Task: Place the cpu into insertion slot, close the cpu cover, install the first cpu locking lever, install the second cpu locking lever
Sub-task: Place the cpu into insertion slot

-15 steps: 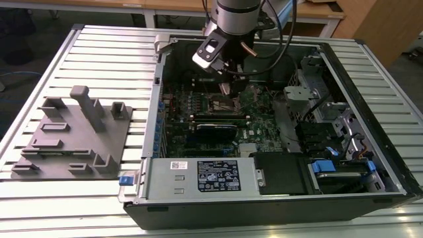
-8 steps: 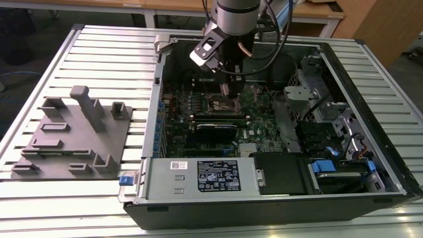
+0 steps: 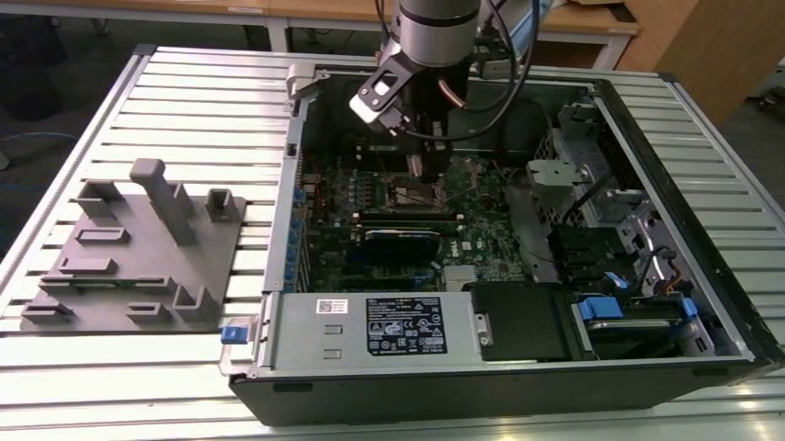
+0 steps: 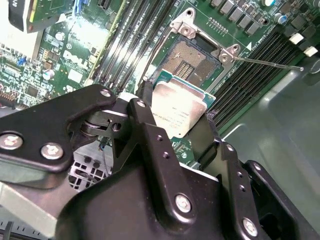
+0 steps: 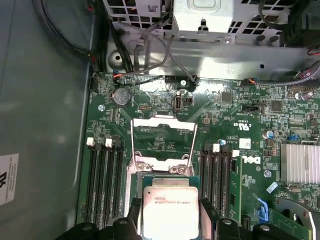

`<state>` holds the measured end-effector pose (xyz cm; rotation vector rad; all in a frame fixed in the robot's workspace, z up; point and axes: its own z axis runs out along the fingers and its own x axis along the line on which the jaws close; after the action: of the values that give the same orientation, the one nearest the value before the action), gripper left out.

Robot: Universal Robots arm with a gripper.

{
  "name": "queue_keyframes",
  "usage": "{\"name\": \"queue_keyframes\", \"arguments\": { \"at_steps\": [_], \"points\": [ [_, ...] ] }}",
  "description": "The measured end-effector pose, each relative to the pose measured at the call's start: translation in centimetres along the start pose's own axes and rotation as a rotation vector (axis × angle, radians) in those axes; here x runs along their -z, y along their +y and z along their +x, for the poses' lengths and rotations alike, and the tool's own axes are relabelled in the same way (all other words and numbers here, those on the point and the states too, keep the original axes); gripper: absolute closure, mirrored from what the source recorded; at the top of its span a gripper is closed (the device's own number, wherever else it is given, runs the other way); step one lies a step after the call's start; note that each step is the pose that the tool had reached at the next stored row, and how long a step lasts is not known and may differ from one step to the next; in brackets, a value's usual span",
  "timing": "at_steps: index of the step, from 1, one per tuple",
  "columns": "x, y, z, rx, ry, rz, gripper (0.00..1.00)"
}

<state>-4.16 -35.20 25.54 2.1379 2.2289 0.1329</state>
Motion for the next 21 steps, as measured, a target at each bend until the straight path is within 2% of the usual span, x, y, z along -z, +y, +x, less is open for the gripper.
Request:
{"name": "queue_keyframes", "arguments": {
  "at_steps": [4, 6, 8, 10, 12, 21],
  "points": [
    [-0.31, -0.07, 0.0, -0.039, -0.0036, -0.0007, 0.46],
    [-0.39, -0.21, 0.0, -0.046, -0.0013, -0.001, 0.46],
    [-0.49, -0.36, 0.0, -0.048, 0.0056, -0.0011, 0.46],
    [-0.59, -0.44, 0.01, -0.049, 0.0203, -0.0013, 0.46],
    [-0.77, -0.48, 0.01, -0.05, 0.0259, -0.0018, 0.46],
    [-2.25, -0.67, -0.03, -0.051, 0.0259, -0.0015, 0.46]
  ]
}}
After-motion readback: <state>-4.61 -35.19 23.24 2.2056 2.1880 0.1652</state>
